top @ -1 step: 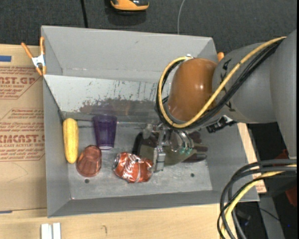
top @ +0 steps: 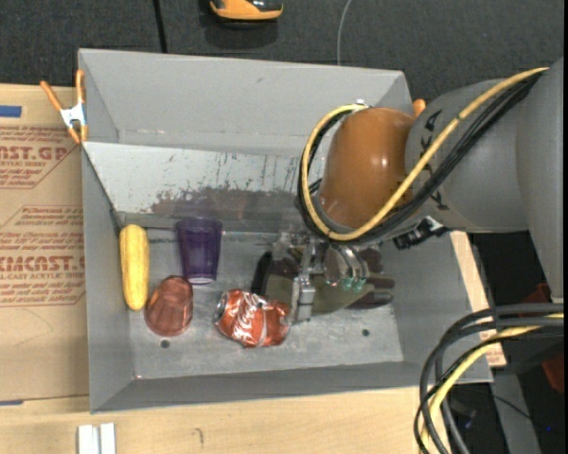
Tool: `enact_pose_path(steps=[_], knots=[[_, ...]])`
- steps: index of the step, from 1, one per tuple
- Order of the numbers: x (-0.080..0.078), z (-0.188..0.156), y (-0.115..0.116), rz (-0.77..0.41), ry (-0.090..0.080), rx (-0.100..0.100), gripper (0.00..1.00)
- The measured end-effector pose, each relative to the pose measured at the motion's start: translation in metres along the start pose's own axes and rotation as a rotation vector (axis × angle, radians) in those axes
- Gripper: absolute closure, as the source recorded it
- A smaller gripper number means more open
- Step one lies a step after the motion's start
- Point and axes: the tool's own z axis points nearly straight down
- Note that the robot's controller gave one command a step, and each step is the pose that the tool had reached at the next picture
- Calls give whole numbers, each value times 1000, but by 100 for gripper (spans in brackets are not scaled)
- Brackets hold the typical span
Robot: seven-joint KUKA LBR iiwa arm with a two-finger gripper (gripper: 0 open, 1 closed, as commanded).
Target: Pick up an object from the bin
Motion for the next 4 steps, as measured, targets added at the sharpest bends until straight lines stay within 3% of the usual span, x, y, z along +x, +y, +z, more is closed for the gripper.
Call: enact_pose_path(steps=[1,2,3,4], knots=[[-1,43,-44,171,-8,-2,0],[9,62,0,51,-2,2,0],[-5,65,-6,86,-2,-2,0],[-1,65,-21,140,-2,3,0]])
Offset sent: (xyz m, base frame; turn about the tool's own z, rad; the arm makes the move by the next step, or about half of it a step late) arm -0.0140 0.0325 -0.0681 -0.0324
